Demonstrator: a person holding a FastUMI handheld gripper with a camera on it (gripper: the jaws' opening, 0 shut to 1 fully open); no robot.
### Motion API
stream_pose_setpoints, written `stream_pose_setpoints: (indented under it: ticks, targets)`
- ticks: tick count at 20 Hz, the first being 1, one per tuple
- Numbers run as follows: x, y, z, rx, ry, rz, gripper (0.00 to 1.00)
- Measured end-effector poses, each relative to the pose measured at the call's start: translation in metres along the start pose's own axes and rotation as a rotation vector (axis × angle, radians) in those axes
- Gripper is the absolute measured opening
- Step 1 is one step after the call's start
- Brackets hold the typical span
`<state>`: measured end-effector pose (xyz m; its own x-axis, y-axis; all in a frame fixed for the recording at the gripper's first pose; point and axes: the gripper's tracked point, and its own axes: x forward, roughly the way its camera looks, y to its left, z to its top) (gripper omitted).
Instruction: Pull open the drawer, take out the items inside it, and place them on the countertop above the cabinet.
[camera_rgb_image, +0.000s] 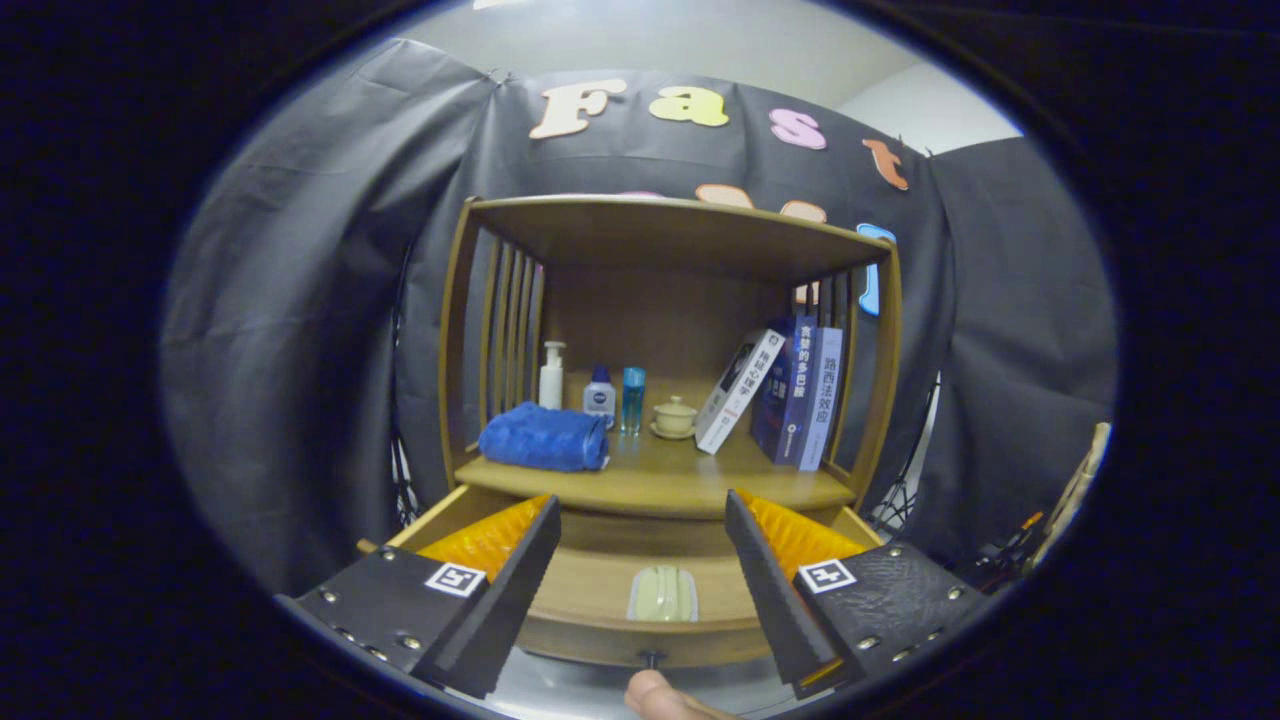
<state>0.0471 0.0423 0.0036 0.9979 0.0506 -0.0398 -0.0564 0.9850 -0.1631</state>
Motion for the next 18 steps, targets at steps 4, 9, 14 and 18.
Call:
stream_pose_setpoints:
  ticks: [4, 9, 14, 18]
  targets:
    - [0.031, 0.001, 0.013, 0.073, 0.079, 0.006, 0.98]
    - [0.073, -0.015, -0.011, 0.213, 0.260, -0.018, 0.99]
    - [0.104, -0.040, -0.085, 0.154, 0.544, -0.072, 1.00]
    - [0.113, -0.045, -0.122, 0.064, 0.687, -0.074, 1.00]
